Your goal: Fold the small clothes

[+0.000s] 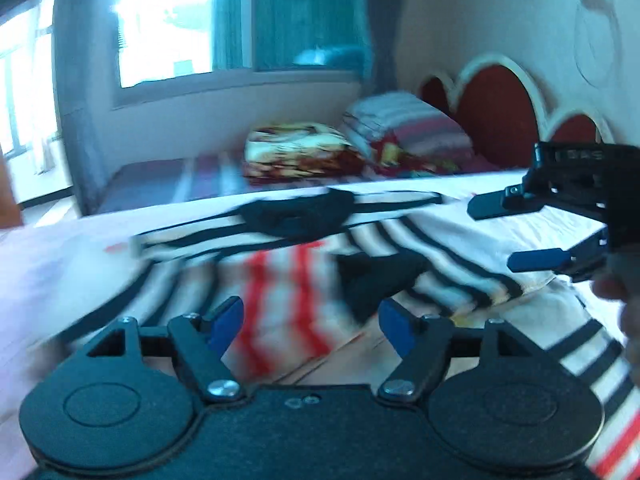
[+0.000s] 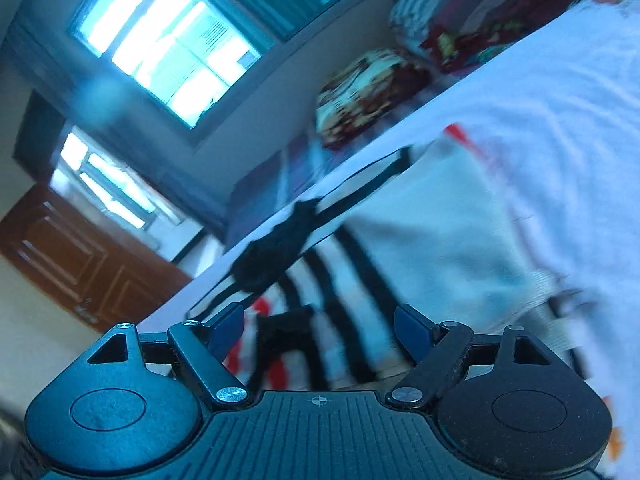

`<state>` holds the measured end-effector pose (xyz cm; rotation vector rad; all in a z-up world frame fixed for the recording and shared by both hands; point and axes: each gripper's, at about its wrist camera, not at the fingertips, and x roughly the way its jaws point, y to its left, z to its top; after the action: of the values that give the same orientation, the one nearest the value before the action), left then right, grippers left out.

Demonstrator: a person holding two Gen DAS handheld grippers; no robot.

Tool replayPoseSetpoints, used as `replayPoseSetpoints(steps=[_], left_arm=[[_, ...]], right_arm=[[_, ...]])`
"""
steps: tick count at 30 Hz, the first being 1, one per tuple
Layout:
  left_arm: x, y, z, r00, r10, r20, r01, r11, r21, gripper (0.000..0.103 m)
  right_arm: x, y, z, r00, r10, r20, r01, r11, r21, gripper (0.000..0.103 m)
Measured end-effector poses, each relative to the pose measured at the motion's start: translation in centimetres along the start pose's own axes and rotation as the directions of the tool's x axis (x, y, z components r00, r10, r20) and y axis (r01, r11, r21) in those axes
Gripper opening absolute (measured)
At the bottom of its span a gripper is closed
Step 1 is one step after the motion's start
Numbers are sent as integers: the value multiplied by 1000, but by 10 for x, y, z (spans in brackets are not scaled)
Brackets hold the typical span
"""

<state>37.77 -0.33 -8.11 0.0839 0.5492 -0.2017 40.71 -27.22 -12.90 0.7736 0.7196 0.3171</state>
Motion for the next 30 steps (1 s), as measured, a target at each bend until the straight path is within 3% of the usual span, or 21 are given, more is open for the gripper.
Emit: replayPoseSetpoints(steps=[2, 4, 5, 7, 9, 11, 12, 13, 16, 19, 22, 24, 27, 30], left_arm=[[-23, 31, -18, 995, 96, 5, -96, 995, -32, 72], [-34, 60, -31, 979, 204, -1, -204, 976, -70, 69], [-34, 75, -35, 972, 232, -24, -233, 967, -98, 68], [-27, 100, -38, 968, 241, -66, -249, 958, -144, 55], [-20, 114, -34, 976, 204, -70, -213, 964, -158, 53], [-7, 119, -28, 984, 153, -87, -163, 978, -128, 48], [1, 120, -26, 983, 143, -117, -155, 983, -96, 48], [8, 120, -27, 978, 155, -139, -165, 984, -66, 42], [14, 129, -33, 982, 120, -147, -135, 987, -92, 40], [4, 137, -38, 987, 103, -121, -118, 985, -124, 33], [-2, 141, -37, 991, 96, -92, -110, 981, -162, 26], [0, 141, -37, 988, 114, -105, -129, 980, -152, 21], [6, 157, -41, 990, 69, -125, -97, 967, -237, 21], [6, 164, -42, 992, 46, -121, -76, 964, -254, 21]], right_arm=[[12, 7, -4, 998, 20, -53, -20, 1000, 9, 70], [25, 10, -9, 995, 39, -91, -36, 999, 36, 70], [31, 12, -11, 994, 42, -104, -38, 999, 39, 70], [43, 19, -15, 993, 21, -113, -20, 1000, 9, 69], [51, 28, -18, 994, -43, -101, 38, 998, -56, 32], [57, 36, -18, 989, -111, -99, 99, 988, -118, 22], [57, 39, -18, 988, -121, -96, 107, 984, -140, 10], [55, 43, -18, 988, -126, -86, 111, 980, -167, 4], [33, 61, -11, 994, -111, -3, 107, 964, -244, 4], [9, 74, -2, 984, -118, 136, 156, 933, -324, 4], [25, 59, -6, 980, -197, 41, 199, 923, -329, 4], [25, 51, -11, 979, -201, 36, 202, 926, -318, 4], [27, 46, -14, 977, -209, 32, 209, 927, -311, 4], [26, 45, -14, 978, -206, 29, 205, 929, -308, 4]])
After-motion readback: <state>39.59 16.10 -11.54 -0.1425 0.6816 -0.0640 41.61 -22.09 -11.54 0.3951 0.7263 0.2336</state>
